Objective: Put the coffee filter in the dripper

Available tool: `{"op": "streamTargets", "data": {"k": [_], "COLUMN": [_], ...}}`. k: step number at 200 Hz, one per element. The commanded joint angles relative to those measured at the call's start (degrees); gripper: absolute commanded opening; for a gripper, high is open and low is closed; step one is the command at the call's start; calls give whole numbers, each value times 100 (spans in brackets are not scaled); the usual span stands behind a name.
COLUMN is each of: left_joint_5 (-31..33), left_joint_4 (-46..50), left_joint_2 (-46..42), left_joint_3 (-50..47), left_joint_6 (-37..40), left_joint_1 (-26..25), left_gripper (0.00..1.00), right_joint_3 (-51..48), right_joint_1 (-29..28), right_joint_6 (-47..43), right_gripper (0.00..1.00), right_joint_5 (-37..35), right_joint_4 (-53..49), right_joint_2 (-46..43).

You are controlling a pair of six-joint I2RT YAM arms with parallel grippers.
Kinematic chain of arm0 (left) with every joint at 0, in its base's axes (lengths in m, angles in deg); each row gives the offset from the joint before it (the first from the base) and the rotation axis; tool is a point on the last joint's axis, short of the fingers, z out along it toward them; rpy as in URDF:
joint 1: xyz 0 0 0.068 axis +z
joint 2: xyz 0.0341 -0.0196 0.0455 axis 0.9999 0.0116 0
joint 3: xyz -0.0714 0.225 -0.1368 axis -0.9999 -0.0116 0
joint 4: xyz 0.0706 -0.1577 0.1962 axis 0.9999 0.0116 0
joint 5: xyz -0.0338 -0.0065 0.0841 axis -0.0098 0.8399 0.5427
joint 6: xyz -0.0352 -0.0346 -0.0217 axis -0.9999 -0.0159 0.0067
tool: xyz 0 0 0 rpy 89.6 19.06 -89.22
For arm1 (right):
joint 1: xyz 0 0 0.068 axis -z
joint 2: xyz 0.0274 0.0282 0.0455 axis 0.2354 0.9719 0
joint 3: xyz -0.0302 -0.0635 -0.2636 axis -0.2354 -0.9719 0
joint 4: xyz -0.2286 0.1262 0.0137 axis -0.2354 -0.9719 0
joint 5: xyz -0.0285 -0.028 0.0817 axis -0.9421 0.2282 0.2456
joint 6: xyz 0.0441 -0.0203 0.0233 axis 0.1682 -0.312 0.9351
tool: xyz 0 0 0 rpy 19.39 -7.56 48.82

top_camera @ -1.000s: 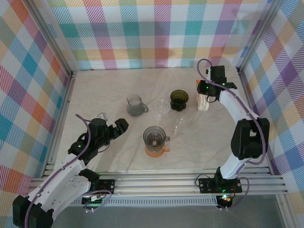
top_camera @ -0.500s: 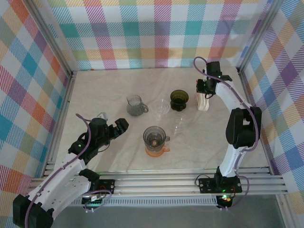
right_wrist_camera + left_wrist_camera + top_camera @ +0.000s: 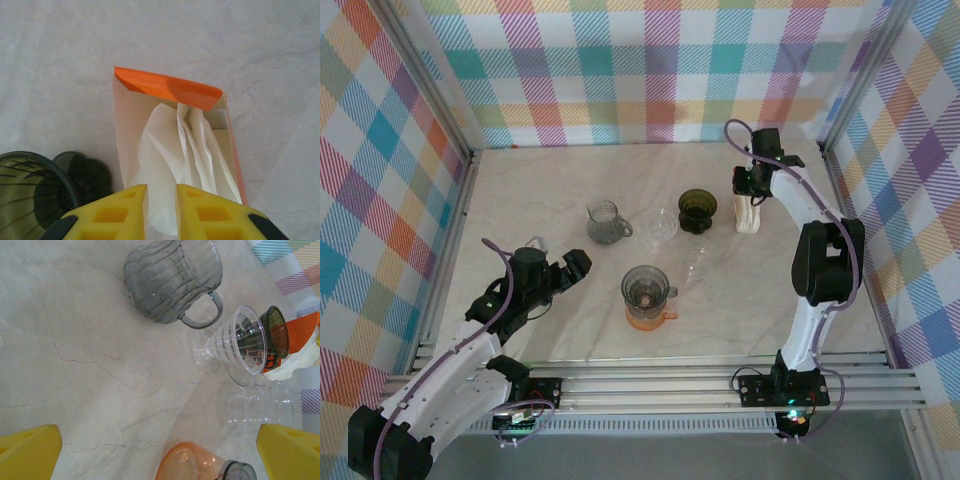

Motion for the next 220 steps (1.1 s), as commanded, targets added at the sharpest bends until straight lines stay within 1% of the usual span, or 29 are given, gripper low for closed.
{"op": "streamTargets", "data": {"k": [1,54,82,113,220], "left_joint_5": [31,31,16,14,31], "left_joint_4": [-27,-42,-81,-95,-83], "left_joint_2": [11,60,62,88,64], "left_joint_3": [176,167,149,140,112], "left_joint_6": [84,79,62,53,51], "left_joint_1": [-23,-23,-22,-23,-23], "left_gripper": [100,100,100,100,100], "right_joint_3": [210,234,158,299,332], "right_joint_1": [-20,-53,-104,-158,-202], "right_joint_6": [-84,-137,-193,-251,-236], "right_gripper": [23,23,24,24,18], "right_joint_5": [-50,-229,-318,-378,-643], "right_joint_4": [-98,-129,-21,-123,-191], "right_joint_2": [112,227,144,129,367]}}
